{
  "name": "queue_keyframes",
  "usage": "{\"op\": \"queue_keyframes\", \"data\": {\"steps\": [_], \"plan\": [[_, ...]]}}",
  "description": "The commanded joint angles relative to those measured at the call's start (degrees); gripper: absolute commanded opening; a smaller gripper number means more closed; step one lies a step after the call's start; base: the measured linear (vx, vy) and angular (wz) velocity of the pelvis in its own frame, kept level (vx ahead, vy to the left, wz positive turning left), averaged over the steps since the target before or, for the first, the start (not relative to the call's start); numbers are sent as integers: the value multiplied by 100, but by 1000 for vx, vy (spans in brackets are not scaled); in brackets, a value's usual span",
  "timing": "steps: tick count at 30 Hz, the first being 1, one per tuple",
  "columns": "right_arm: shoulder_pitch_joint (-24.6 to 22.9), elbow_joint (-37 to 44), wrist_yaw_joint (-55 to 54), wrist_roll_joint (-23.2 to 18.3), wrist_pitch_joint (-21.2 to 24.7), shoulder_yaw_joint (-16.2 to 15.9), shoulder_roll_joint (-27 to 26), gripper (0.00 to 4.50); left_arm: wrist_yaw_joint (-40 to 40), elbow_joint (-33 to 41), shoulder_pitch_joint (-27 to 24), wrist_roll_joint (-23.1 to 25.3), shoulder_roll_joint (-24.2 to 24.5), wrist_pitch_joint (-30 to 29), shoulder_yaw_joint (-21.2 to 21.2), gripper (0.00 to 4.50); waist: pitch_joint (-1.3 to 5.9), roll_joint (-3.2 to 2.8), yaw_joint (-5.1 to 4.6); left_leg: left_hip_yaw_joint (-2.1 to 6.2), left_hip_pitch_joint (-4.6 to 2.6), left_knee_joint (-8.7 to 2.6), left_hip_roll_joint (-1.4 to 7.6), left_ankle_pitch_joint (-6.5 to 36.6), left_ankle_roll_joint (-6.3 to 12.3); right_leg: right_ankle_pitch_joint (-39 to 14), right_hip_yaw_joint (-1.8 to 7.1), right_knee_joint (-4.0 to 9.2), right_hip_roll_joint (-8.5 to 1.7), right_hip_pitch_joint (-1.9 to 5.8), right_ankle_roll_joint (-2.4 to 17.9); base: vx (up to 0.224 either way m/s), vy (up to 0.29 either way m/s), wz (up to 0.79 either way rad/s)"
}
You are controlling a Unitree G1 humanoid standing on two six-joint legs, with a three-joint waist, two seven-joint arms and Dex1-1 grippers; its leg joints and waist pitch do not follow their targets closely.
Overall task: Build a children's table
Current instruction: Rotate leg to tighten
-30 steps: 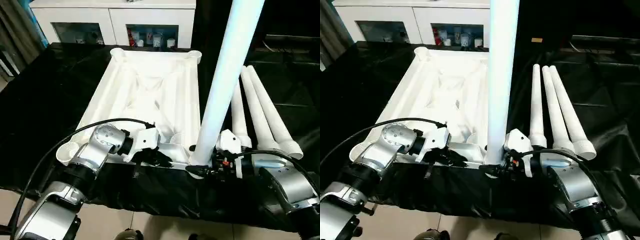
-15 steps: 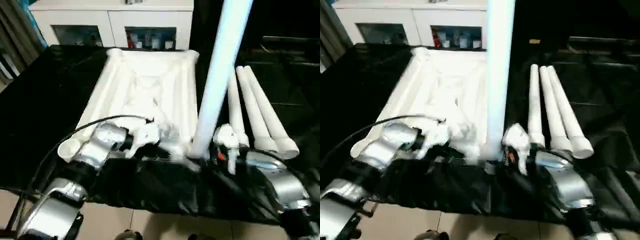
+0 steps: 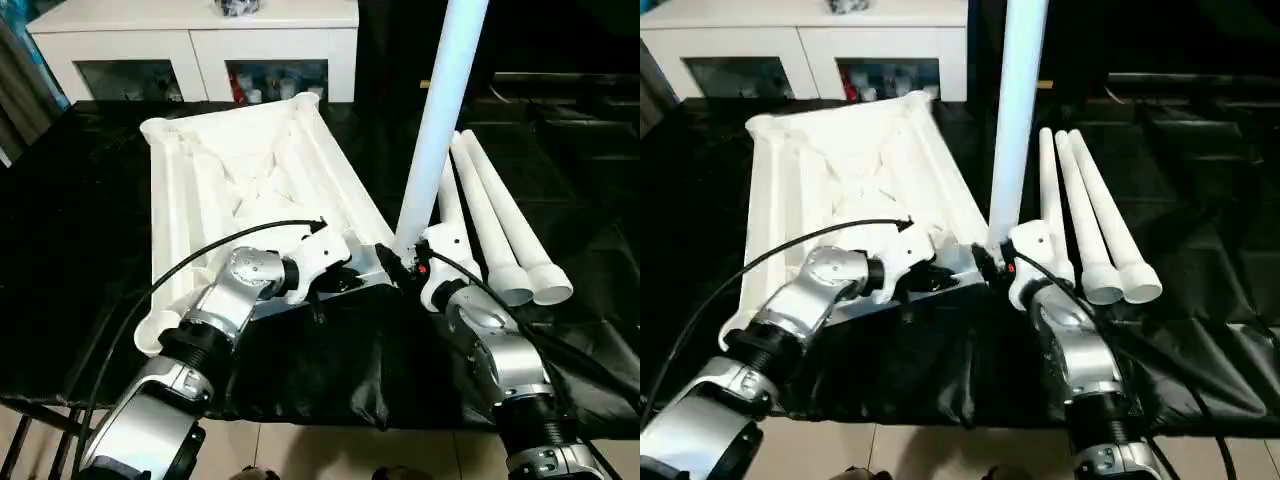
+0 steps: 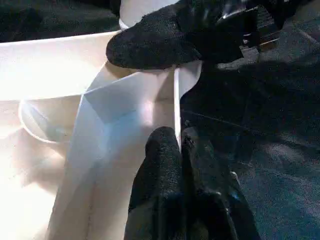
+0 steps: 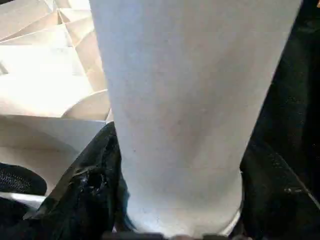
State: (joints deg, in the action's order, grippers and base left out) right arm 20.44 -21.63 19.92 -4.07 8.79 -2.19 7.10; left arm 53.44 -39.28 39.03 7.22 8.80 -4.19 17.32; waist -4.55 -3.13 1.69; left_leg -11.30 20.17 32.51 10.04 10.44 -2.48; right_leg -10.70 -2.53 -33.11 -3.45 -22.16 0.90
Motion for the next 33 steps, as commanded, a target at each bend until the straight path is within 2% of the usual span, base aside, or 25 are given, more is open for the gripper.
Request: {"op": "queue_keyframes", "data": {"steps": [1,3,7,9,10,11,14,15,16,18,19,20,21,23,28,30,33], "plan": [[-29,-259,307,85,100,-583,-288,341,185,-51,-32,-17,-343,31,344,0,241,13,-6,202,-42,-446,308,1968,113,-2188,266,520,-484,134,1036,0,0,0],[-22,-277,309,85,71,-549,-295,350,207,-34,-40,-29,-322,34,326,0,251,7,1,193,-50,-441,314,1922,125,-2058,274,511,-487,133,1094,0,0,0],[-55,-166,570,50,-81,-537,-152,399,432,53,-84,-118,-209,128,286,0,282,19,17,174,-19,-419,306,1615,236,-1526,281,462,-491,181,1242,0,0,0],[-114,-38,893,-18,-121,-593,32,399,641,114,-126,-185,-109,207,293,0,307,27,32,162,-14,-395,309,1347,327,-1168,280,427,-489,203,1338,0,0,0],[-216,165,1449,-125,-191,-688,298,399,995,187,-178,-275,46,408,313,0,312,33,38,161,1,-386,305,1261,365,-1035,276,409,-487,222,1367,0,0,0],[-245,223,1599,-152,-206,-716,369,399,1100,206,-191,-303,87,456,317,0,354,33,64,159,38,-348,307,907,557,-416,274,339,-493,271,1462,0,0,0],[-418,573,2250,-301,-145,-859,729,399,1349,226,-204,-327,279,565,320,0,390,31,99,152,73,-290,313,494,828,431,240,235,-464,293,1633,0,0,0],[-531,804,2676,-413,-87,-942,977,399,1536,221,-201,-340,404,664,332,0,395,15,117,146,78,-275,323,431,908,538,228,220,-468,276,1655,0,0,0],[-531,804,2676,-413,-87,-942,977,399,1536,221,-201,-340,404,664,332,0,390,10,133,150,73,-273,334,451,928,513,226,223,-469,268,1652,0,0,0],[-634,1010,3069,-527,-30,-992,1198,399,1715,207,-194,-357,508,739,325,0,358,3,159,139,57,-293,354,718,893,95,218,264,-477,243,1643,0,0,0],[-690,1121,3308,-591,20,-1025,1351,399,1806,198,-187,-354,574,777,331,0,334,-11,165,145,48,-315,361,891,795,-275,215,298,-479,229,1614,0,0,0],[-728,1190,3475,-617,40,-1041,1456,399,1878,197,-186,-357,616,812,335,0,317,8,173,142,35,-330,364,1052,704,-581,224,330,-475,223,1564,0,0,0],[-728,1190,3475,-617,40,-1041,1456,399,1878,197,-186,-357,616,812,335,0,315,7,184,142,19,-333,367,1104,672,-694,230,344,-476,217,1535,0,0,0],[-787,1318,3963,-620,48,-1133,1850,399,2242,259,-223,-462,802,886,347,0,313,-4,204,159,21,-352,376,1126,577,-838,236,345,-488,223,1496,0,0,0],[-764,1348,4186,-623,90,-1159,2043,399,2433,302,-260,-524,878,912,348,0,330,13,197,147,42,-325,360,966,627,-531,240,314,-488,234,1564,0,0,0],[-724,1377,4348,-641,134,-1157,2171,399,2598,344,-293,-560,939,942,367,0,336,12,204,147,46,-310,361,814,701,-332,235,291,-487,234,1586,0,0,0],[-675,1371,4445,-662,175,-1137,2232,373,2727,360,-304,-564,991,997,404,0,333,19,204,147,51,-306,356,806,747,-309,227,290,-484,232,1610,0,0,0]]}}
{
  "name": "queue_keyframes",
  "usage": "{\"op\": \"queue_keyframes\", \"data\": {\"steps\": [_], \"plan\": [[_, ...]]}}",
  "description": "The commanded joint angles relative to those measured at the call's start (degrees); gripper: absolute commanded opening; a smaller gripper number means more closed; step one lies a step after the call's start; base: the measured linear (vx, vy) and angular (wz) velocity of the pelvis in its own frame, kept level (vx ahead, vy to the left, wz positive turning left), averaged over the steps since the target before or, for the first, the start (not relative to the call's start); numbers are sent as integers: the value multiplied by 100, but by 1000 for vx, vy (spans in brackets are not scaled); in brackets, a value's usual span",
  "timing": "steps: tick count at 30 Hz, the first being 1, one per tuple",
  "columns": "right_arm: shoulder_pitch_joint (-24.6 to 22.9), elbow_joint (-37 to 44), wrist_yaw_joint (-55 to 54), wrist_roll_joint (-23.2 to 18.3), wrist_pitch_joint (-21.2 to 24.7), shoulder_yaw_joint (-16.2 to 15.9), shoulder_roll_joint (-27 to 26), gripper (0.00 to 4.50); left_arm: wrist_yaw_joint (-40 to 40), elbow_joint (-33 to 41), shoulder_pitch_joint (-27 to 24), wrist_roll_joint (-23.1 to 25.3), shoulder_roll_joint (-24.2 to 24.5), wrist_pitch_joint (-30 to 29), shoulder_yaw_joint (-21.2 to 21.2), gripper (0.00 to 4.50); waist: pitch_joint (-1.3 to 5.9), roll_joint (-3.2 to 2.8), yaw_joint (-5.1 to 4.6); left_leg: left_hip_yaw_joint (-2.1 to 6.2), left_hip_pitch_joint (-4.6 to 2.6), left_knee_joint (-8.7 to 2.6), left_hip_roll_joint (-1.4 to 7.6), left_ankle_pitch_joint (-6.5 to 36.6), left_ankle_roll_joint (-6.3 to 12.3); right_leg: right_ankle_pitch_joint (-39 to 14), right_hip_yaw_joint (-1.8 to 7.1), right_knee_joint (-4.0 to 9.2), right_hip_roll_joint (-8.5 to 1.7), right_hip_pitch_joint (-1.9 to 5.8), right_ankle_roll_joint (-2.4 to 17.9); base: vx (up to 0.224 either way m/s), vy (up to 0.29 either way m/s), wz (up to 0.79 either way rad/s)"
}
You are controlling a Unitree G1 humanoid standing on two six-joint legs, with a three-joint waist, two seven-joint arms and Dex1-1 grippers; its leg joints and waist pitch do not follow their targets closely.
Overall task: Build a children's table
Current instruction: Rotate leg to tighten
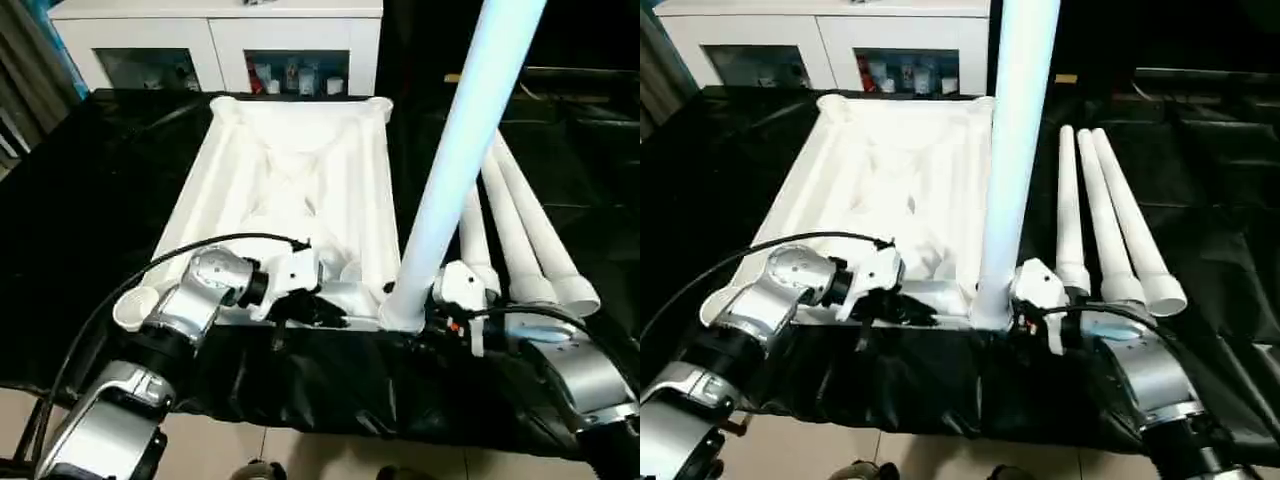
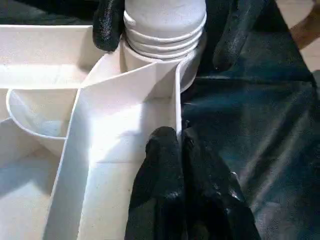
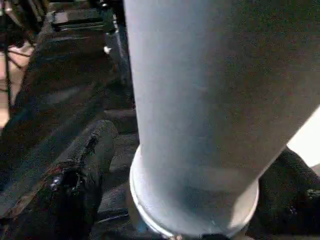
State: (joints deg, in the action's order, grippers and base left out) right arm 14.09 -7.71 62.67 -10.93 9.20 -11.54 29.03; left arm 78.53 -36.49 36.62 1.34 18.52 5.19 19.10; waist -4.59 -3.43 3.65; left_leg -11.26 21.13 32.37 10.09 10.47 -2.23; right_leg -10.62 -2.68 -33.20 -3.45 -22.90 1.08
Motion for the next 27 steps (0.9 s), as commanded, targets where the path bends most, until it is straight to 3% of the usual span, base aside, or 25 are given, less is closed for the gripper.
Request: {"op": "queue_keyframes", "data": {"steps": [1,14,18,21,23,24,27], "plan": [[-36,-21,176,22,139,-202,43,373,226,80,-63,24,22,62,229,0,338,45,8,143,-47,-292,350,814,720,-350,240,301,-485,308,1589,0,0,0],[-51,24,361,-15,237,-307,94,274,349,36,-49,27,73,105,248,0,340,48,16,143,-51,-289,349,802,674,-403,240,298,-478,312,1572,0,0,0],[-87,-9,148,-68,303,-221,-74,270,253,32,-48,5,44,-20,233,0,341,44,24,142,-53,-286,352,774,701,-347,239,294,-484,306,1589,0,0,0],[-59,-110,-175,1,276,-143,-239,269,78,-17,-19,53,-20,-107,212,0,326,45,3,144,-51,-302,354,876,634,-574,237,315,-487,295,1563,0,0,0],[55,-416,-1029,221,271,14,-637,269,-381,-118,52,132,-230,-281,154,0,309,46,-17,141,-62,-311,340,1011,547,-853,238,352,-487,283,1520,0,0,0],[126,-590,-1486,322,291,90,-859,269,-629,-151,79,162,-374,-396,134,0,278,48,-63,161,-69,-348,325,1297,363,-1473,233,411,-502,275,1403,0,0,0],[205,-781,-1998,413,347,170,-1120,268,-890,-183,98,212,-534,-529,137,0,246,51,-126,193,-77,-391,311,1564,191,-2112,234,470,-497,261,1174,0,0,0]]}}
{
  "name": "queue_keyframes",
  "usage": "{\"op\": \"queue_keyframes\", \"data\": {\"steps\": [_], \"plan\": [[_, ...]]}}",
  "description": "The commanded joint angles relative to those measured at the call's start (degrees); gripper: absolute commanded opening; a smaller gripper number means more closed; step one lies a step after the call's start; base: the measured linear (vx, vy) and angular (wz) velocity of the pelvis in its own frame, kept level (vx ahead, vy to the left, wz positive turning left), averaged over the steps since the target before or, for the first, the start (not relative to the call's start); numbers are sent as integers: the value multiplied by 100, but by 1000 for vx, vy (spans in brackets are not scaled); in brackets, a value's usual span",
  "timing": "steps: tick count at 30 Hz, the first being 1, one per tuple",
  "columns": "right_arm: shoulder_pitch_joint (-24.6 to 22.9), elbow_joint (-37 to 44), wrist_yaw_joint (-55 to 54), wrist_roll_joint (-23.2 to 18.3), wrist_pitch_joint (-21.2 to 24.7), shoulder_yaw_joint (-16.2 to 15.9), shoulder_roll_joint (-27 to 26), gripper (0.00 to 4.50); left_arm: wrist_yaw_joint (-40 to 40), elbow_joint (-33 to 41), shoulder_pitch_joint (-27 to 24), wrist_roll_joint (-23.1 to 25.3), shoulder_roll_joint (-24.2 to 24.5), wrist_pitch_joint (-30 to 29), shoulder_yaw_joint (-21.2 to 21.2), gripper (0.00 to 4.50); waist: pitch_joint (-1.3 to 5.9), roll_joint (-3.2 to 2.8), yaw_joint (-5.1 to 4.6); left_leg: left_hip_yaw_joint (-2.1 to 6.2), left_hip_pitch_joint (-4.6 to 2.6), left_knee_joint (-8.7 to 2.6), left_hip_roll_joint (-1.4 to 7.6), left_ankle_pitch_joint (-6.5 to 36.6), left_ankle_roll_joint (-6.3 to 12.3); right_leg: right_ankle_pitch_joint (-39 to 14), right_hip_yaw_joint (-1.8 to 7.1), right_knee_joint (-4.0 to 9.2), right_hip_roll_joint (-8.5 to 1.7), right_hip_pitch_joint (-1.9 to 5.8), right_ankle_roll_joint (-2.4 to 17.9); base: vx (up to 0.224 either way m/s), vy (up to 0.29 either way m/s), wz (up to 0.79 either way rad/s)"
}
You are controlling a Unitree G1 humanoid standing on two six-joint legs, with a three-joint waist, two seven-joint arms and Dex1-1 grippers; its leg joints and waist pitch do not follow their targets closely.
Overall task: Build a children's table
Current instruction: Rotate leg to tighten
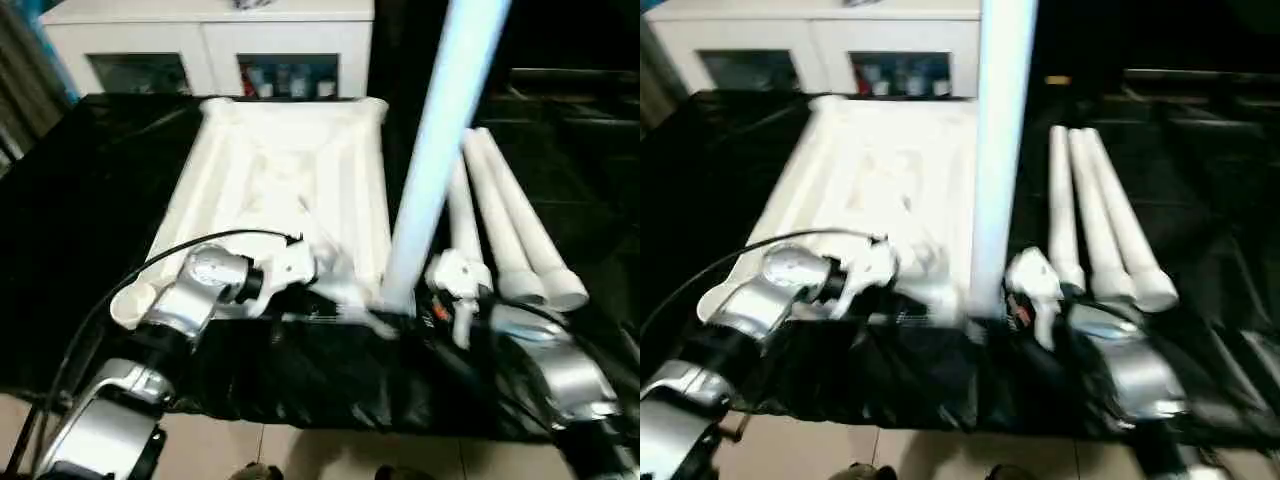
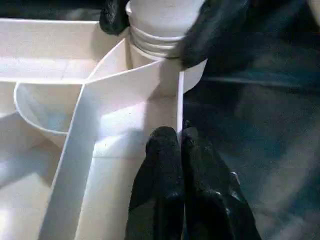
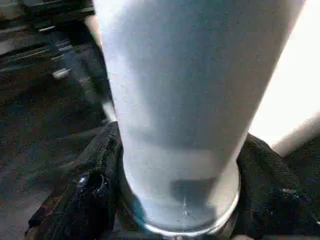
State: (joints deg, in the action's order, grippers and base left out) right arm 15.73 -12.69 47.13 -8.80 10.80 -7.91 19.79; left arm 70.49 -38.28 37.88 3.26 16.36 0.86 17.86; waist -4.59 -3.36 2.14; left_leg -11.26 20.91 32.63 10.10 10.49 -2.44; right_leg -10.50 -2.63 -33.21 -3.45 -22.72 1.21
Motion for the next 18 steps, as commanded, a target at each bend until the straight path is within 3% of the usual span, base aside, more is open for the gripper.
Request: {"op": "queue_keyframes", "data": {"steps": [1,4,5,11,13,16,18], "plan": [[105,-438,-845,256,263,-149,-455,268,-357,-50,-13,117,-464,-175,295,0,246,34,-10,196,-63,-422,312,1632,171,-2191,239,484,-498,227,1122,0,0,0],[164,-566,-1197,299,323,-108,-708,267,-629,-97,11,189,-615,-284,307,0,231,33,-55,225,-29,-451,296,1736,134,-2320,225,495,-489,244,1021,0,0,0],[248,-732,-1647,345,364,-40,-1013,267,-962,-168,58,243,-817,-427,290,0,230,35,-61,200,-78,-435,296,1811,152,-2401,249,533,-496,189,998,0,0,0],[435,-1102,-2388,555,276,-10,-1531,267,-1562,-265,135,310,-1236,-674,219,0,196,32,-73,213,-177,-457,282,2183,43,-2904,259,606,-490,139,844,0,0,0],[470,-1168,-2478,651,90,-59,-1606,267,-1633,-234,127,268,-1347,-738,179,0,196,25,-68,215,-160,-472,294,2175,55,-2762,272,597,-488,140,847,0,0,0],[489,-1183,-2506,675,0,-49,-1634,337,-1653,-211,120,250,-1379,-765,167,0,209,38,-63,212,-139,-479,292,2118,96,-2530,280,576,-483,159,898,0,0,0],[496,-1154,-2460,635,-19,9,-1622,342,-1598,-172,97,249,-1353,-754,178,0,210,34,-63,206,-134,-480,293,2102,120,-2478,284,572,-485,163,922,0,0,0]]}}
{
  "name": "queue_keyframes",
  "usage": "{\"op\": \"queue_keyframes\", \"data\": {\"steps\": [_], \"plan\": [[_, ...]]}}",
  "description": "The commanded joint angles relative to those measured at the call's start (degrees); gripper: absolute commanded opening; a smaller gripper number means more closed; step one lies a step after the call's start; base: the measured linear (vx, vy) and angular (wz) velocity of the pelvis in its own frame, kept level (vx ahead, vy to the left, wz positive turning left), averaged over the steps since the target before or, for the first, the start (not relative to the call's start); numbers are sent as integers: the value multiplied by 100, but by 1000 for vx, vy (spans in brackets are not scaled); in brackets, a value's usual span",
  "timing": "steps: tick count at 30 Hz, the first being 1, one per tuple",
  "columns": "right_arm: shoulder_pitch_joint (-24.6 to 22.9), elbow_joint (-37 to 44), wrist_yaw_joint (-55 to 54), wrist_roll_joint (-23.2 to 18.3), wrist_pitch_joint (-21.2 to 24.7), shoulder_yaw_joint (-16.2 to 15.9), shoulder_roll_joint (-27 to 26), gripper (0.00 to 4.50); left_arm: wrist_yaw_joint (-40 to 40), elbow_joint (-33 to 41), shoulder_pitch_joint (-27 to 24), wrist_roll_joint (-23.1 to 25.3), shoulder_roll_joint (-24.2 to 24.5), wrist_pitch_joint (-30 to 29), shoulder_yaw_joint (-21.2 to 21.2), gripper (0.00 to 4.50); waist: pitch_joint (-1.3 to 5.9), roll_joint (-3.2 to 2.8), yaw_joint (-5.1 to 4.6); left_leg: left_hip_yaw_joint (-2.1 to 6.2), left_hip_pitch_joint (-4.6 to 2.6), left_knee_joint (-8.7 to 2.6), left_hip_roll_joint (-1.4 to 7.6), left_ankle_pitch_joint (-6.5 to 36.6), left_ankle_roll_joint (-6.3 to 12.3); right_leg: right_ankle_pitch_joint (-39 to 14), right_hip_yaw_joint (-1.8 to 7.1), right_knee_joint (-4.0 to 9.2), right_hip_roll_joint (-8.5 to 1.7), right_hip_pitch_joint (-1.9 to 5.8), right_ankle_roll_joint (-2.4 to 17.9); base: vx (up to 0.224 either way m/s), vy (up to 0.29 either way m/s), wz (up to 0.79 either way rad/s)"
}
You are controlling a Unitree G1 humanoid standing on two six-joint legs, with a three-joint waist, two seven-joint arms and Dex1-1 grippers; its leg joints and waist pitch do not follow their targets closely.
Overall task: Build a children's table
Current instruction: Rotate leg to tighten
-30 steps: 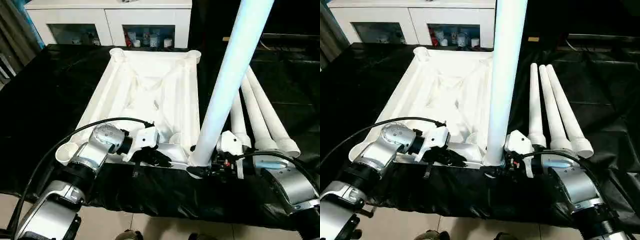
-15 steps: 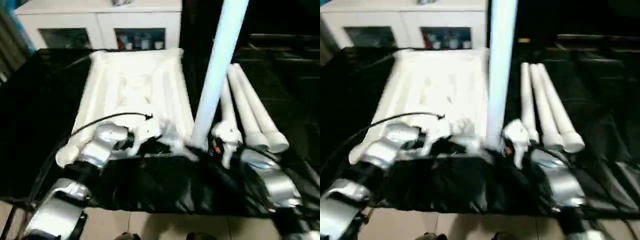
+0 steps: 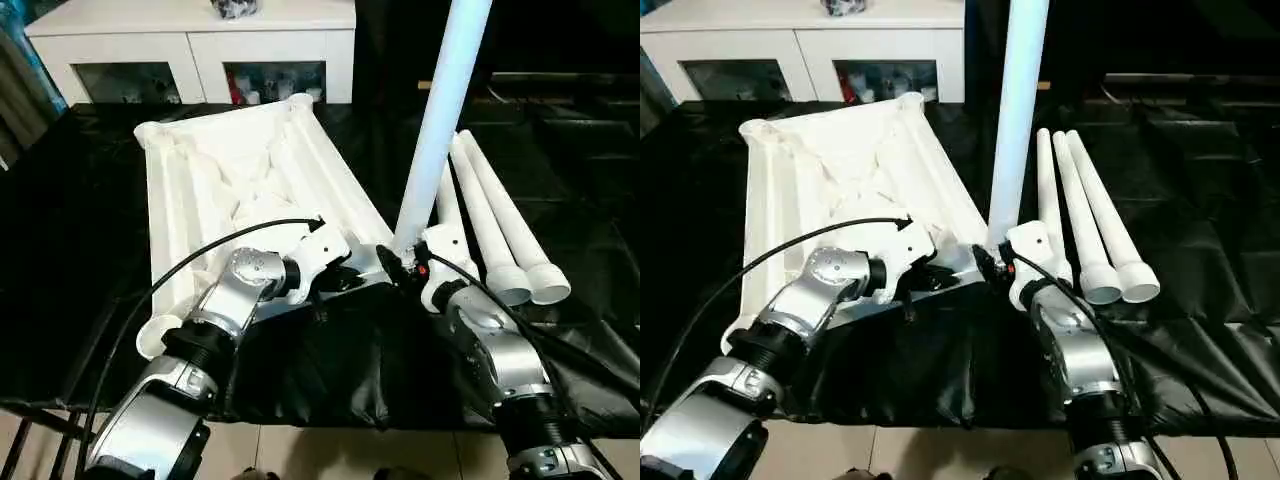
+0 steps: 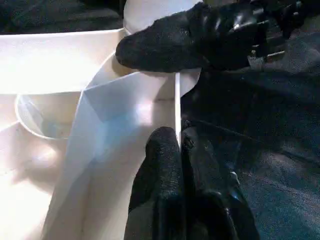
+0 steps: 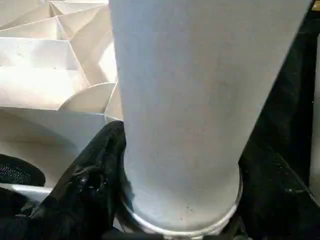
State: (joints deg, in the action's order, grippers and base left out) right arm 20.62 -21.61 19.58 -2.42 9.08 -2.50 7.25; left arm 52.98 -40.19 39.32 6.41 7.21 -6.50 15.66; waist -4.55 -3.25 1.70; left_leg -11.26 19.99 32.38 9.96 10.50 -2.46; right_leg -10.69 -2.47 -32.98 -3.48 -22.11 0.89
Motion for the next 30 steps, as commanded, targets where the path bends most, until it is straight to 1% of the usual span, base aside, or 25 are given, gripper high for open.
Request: {"op": "queue_keyframes", "data": {"steps": [1,2,3,4,6,8,9,10,11,12,13,14,15,16,17,18,19,20,21,24,25,26,28,29,30], "plan": [[9,-254,317,-16,140,-512,-361,350,178,34,-57,-63,-425,-8,402,0,208,21,-13,204,-38,-456,310,2063,134,-2412,270,546,-484,104,971,0,0,0],[13,-247,341,-24,124,-474,-355,364,211,58,-74,-56,-406,3,407,0,212,22,-11,200,-37,-454,310,2033,142,-2377,273,547,-487,105,978,0,0,0],[1,-196,465,-19,53,-475,-272,377,305,90,-101,-56,-350,64,422,0,226,18,4,192,-35,-450,322,1924,162,-2154,282,527,-489,109,1044,0,0,0],[-17,-140,562,-25,13,-485,-192,386,395,118,-122,-65,-302,106,431,0,226,18,4,192,-35,-450,322,1924,162,-2154,282,527,-489,109,1044,0,0,0],[-107,61,975,-101,-70,-542,73,394,734,217,-189,-147,-144,262,438,0,261,22,20,172,-15,-428,322,1634,267,-1577,282,474,-480,156,1196,0,0,0],[-128,98,1060,-106,-101,-559,128,394,827,240,-203,-183,-115,313,432,0,276,24,39,162,-2,-406,321,1437,344,-1244,287,443,-485,175,1278,0,0,0],[-190,212,1302,-168,-104,-596,256,394,962,266,-214,-220,-45,374,426,0,297,23,36,157,27,-382,319,1205,415,-838,284,390,-486,203,1388,0,0,0],[-277,375,1623,-271,-97,-634,420,394,1150,305,-230,-275,43,452,424,0,311,29,44,159,39,-370,312,1078,471,-621,276,370,-478,225,1429,0,0,0],[-336,483,1836,-344,-86,-657,525,394,1265,330,-239,-306,101,497,424,0,354,31,81,158,59,-317,319,636,696,147,271,276,-479,270,1560,0,0,0],[-399,600,2061,-405,-61,-703,641,394,1378,354,-246,-329,158,528,426,0,363,29,83,158,83,-304,325,495,770,419,269,238,-479,277,1605,0,0,0],[-420,640,2137,-425,-52,-718,680,394,1416,362,-248,-337,177,539,427,0,384,17,110,156,85,-271,330,297,915,800,241,199,-465,267,1646,0,0,0],[-506,796,2421,-488,-13,-797,842,394,1561,392,-259,-361,252,579,436,0,377,20,106,145,109,-252,322,224,1019,975,227,175,-458,257,1688,0,0,0],[-609,982,2777,-560,56,-889,1042,394,1730,420,-268,-368,349,602,449,0,360,18,124,145,109,-255,324,285,1039,873,217,196,-461,252,1683,0,0,0],[-618,998,2809,-567,63,-897,1059,394,1744,422,-268,-367,358,604,450,0,346,18,150,148,97,-265,338,465,1034,523,212,224,-470,258,1643,0,0,0],[-684,1121,3049,-638,107,-948,1190,394,1842,418,-271,-347,429,677,475,0,319,4,155,146,91,-292,355,680,963,63,209,268,-479,239,1611,0,0,0],[-765,1269,3350,-713,164,-1002,1370,394,1974,425,-281,-332,523,738,497,0,312,3,158,147,77,-304,362,797,902,-190,207,292,-478,231,1589,0,0,0],[-765,1269,3350,-713,164,-1002,1370,394,1974,425,-281,-332,523,738,497,0,291,3,176,146,52,-324,377,1012,799,-633,221,338,-478,220,1522,0,0,0],[-827,1381,3593,-763,199,-1047,1528,394,2092,428,-289,-325,605,809,515,0,276,-11,180,139,40,-337,384,1112,739,-804,230,354,-480,197,1512,0,0,0],[-873,1449,3796,-783,206,-1070,1666,394,2217,432,-297,-341,685,867,525,0,278,-4,184,153,37,-356,387,1233,605,-1052,237,367,-480,202,1452,0,0,0],[-942,1580,4230,-853,270,-1118,2016,394,2532,474,-325,-415,894,954,533,0,286,-4,188,148,36,-353,386,1189,566,-959,251,358,-485,206,1463,0,0,0],[-951,1608,4310,-874,307,-1130,2085,394,2588,486,-330,-420,935,972,539,0,294,12,192,144,40,-344,383,1114,605,-833,254,344,-481,208,1483,0,0,0],[-955,1625,4362,-890,336,-1138,2131,394,2624,494,-334,-422,963,985,545,0,309,5,200,147,54,-331,382,974,640,-651,250,318,-491,215,1515,0,0,0],[-941,1633,4460,-866,359,-1164,2228,394,2691,491,-332,-436,1003,1006,527,0,316,7,202,145,59,-319,376,888,674,-523,244,306,-489,213,1544,0,0,0],[-925,1629,4534,-861,390,-1181,2285,394,2753,480,-327,-437,1031,1029,520,0,329,30,203,140,65,-307,371,813,715,-402,240,294,-491,227,1576,0,0,0],[-904,1620,4582,-838,408,-1199,2330,394,2794,460,-316,-427,1058,1059,516,0,332,23,209,144,66,-303,371,787,722,-377,237,286,-493,228,1581,0,0,0]]}}
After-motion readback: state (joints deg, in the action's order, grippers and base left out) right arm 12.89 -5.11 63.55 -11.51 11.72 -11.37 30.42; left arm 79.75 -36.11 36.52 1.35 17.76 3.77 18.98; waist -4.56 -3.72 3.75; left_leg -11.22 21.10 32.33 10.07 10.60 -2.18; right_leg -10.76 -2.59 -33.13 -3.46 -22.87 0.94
